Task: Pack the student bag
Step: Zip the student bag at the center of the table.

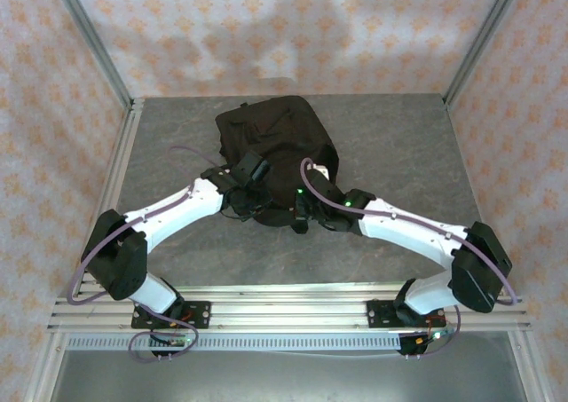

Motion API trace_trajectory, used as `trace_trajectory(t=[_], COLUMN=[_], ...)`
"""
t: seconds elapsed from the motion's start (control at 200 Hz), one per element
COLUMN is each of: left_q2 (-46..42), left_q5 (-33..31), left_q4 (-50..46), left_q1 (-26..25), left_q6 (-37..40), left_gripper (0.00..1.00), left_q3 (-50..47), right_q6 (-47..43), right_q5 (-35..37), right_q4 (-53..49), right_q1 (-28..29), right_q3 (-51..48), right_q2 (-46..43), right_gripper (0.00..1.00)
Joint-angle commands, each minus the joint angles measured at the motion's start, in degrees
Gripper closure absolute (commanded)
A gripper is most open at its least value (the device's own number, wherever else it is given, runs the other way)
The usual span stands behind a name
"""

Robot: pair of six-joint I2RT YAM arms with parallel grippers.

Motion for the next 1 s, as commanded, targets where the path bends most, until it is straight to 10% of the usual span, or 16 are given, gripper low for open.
trace_trajectory(t=[0.0,0.445,0.996], left_q2=[-1.3,-5.3,-14.8], left_q5=[-4.2,-6.1,-9.6], left_q4=[-4.2,-7.2,-14.9], left_q1=[0.2,0.9,11.7], left_q6=[1.5,2.9,11.2], left_gripper=[1.00,1.00,1.00], left_q3=[-0.4,-1.9,-7.5], right_q6=[-3.4,-13.5,-10.6], right_q5=[7.5,22.1,11.8], right_q4=[-4.0,-8.9,-3.7], right_q1=[-0.2,-1.2,-6.8], right_q3=[-0.6,2.8,4.1], right_q2=[-2.2,-0.3,1.6], right_gripper=[1.00,1.00,1.00])
